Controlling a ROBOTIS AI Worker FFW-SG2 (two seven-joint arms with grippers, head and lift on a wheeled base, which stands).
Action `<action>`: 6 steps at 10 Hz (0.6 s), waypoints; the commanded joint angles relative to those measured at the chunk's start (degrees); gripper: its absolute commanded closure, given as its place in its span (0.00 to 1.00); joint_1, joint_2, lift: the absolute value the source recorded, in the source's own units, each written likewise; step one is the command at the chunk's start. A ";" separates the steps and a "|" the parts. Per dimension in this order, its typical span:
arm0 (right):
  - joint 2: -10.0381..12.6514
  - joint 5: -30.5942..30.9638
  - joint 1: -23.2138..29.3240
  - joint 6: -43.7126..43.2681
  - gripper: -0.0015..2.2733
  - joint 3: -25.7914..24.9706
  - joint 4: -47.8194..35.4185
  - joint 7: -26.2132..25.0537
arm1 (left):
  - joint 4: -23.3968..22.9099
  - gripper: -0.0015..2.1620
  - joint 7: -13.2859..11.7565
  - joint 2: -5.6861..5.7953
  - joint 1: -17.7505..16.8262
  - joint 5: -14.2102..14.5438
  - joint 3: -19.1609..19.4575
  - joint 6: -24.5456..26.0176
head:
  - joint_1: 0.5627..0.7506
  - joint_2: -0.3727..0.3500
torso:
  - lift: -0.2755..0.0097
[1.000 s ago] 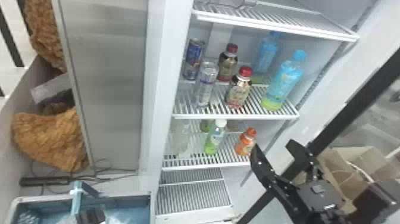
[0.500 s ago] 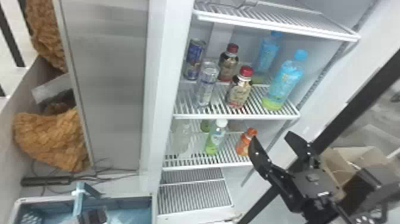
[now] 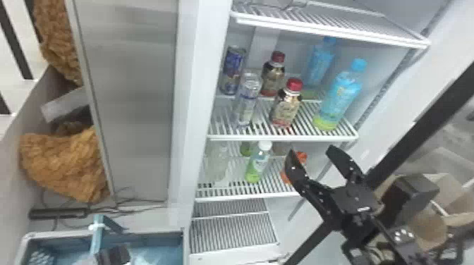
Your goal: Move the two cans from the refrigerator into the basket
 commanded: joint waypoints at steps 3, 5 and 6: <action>-0.02 0.00 -6.45 0.04 0.11 3.14 5.67 -0.72 | 0.00 0.55 0.02 -0.07 0.00 -0.10 -0.11 0.00 | 0.70 0.15 | 0.86; -0.19 0.57 -10.53 0.46 0.11 5.08 9.18 -1.24 | 0.00 0.55 0.02 -0.07 0.14 -0.10 -0.11 0.00 | 0.70 0.18 | 0.86; -0.37 0.80 -12.36 0.46 0.11 6.34 10.73 -1.77 | 0.00 0.55 0.02 0.02 0.28 -0.10 -0.11 0.00 | 0.70 0.19 | 0.86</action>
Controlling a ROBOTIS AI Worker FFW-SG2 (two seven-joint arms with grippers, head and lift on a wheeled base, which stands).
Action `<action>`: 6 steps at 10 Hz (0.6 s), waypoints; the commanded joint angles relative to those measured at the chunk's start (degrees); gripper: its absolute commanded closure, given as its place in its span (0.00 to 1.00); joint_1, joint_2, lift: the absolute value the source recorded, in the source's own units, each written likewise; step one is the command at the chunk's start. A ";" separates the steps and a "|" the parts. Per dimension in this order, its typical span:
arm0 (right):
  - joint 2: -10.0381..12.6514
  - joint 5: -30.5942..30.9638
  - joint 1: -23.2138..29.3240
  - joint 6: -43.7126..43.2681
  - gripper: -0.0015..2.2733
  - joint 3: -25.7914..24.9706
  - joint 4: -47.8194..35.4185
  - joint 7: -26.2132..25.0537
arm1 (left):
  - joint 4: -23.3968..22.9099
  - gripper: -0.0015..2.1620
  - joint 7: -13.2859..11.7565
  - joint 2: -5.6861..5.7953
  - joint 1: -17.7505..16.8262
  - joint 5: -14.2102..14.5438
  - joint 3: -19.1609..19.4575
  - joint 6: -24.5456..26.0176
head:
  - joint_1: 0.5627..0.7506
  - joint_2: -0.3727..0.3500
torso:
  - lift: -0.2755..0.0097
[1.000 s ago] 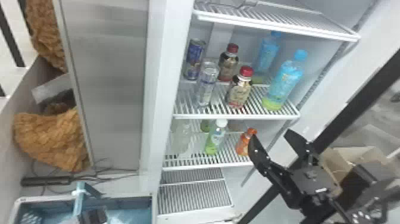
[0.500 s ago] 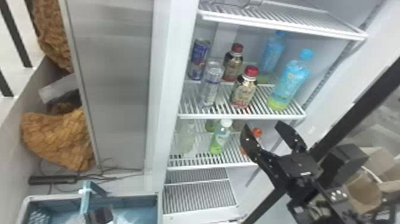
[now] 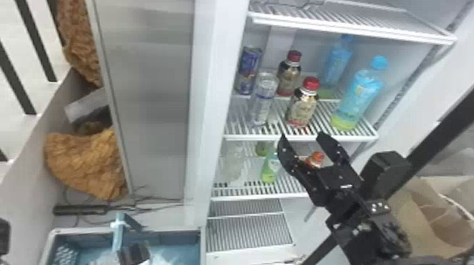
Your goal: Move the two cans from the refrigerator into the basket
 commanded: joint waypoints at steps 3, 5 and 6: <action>-0.62 1.13 -6.47 0.00 0.11 3.61 4.91 -1.19 | 0.15 0.55 0.00 0.03 -0.02 0.00 -0.23 0.00 | 0.70 0.25 | 0.86; -0.89 1.36 -9.14 0.14 0.11 4.75 7.58 -1.98 | 0.15 0.55 0.00 0.03 0.26 0.00 0.00 0.00 | 0.70 0.27 | 0.86; -0.98 1.48 -10.69 0.14 0.11 5.09 8.98 -2.07 | 0.15 0.55 0.00 0.12 0.26 0.00 0.00 0.00 | 0.70 0.28 | 0.86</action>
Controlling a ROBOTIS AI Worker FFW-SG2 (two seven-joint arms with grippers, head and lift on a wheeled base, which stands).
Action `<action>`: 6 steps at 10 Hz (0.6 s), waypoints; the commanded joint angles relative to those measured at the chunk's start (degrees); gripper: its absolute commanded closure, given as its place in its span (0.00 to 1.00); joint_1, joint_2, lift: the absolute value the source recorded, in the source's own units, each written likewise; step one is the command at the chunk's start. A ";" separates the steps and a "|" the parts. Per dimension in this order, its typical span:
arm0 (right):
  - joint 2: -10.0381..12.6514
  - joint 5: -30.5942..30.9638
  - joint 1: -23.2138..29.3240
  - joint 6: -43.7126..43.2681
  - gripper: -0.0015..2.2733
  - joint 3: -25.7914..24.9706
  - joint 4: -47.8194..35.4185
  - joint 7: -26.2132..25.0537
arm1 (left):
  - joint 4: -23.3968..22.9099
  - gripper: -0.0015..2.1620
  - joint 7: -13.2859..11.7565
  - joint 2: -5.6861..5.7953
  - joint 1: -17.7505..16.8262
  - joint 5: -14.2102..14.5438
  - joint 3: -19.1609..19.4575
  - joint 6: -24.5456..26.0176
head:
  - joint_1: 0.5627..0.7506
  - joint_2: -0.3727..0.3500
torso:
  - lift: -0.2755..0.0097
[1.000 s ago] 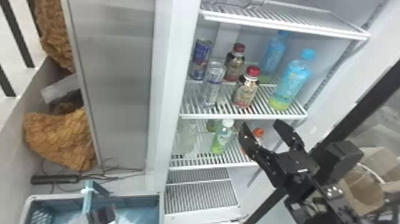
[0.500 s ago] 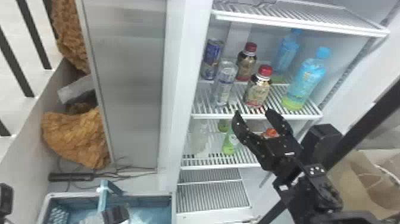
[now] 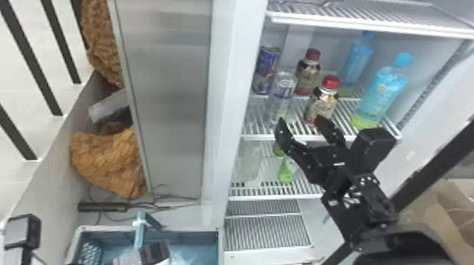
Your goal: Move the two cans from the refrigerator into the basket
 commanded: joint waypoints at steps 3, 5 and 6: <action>-0.17 0.39 -4.92 0.17 0.11 1.88 4.50 -0.17 | -0.02 0.55 0.00 0.07 0.01 0.00 0.01 0.00 | 0.70 0.30 | 0.86; -0.17 0.50 -6.32 0.03 0.11 2.57 5.91 -0.60 | 0.12 0.55 0.00 0.07 0.15 0.12 0.01 0.00 | 0.70 0.32 | 0.86; -0.17 0.50 -7.59 0.17 0.11 3.37 7.45 -0.60 | 0.12 0.55 0.00 0.07 0.15 0.12 0.13 0.00 | 0.70 0.33 | 0.86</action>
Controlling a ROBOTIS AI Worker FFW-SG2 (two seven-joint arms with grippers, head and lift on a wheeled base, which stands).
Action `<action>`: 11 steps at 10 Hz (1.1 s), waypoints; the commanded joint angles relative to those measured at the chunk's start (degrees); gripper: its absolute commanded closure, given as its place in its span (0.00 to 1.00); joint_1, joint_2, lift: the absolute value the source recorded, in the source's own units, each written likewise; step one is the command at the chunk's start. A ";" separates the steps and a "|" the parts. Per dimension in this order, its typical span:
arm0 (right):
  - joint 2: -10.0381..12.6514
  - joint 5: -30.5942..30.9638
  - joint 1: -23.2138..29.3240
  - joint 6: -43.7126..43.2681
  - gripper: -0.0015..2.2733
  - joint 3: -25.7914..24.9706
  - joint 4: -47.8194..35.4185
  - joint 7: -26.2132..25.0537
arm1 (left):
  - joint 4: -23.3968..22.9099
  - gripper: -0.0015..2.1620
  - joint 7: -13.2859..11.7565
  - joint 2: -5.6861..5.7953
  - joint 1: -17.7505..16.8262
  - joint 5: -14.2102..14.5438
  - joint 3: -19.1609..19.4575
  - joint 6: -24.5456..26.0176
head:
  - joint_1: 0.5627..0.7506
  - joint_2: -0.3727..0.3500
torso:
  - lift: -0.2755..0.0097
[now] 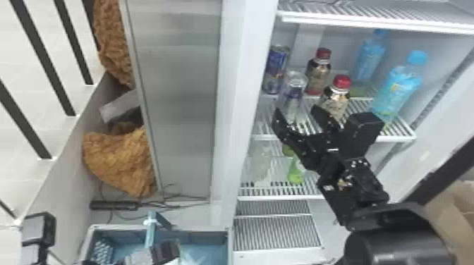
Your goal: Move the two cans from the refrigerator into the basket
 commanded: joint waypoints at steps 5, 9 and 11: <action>-0.08 0.90 -3.89 0.06 0.11 2.33 2.91 -1.39 | 0.00 0.55 0.00 0.00 0.03 0.13 -0.03 0.00 | 0.70 0.37 | 0.86; -0.08 0.90 -3.89 0.34 0.12 2.33 3.05 -2.36 | 0.00 0.55 -0.09 0.09 0.03 0.13 0.20 0.00 | 0.70 0.37 | 0.86; -0.25 -0.35 -3.89 0.34 0.38 2.22 3.61 -2.36 | 0.00 0.55 0.00 0.18 0.03 0.13 0.09 0.00 | 0.70 0.37 | 0.86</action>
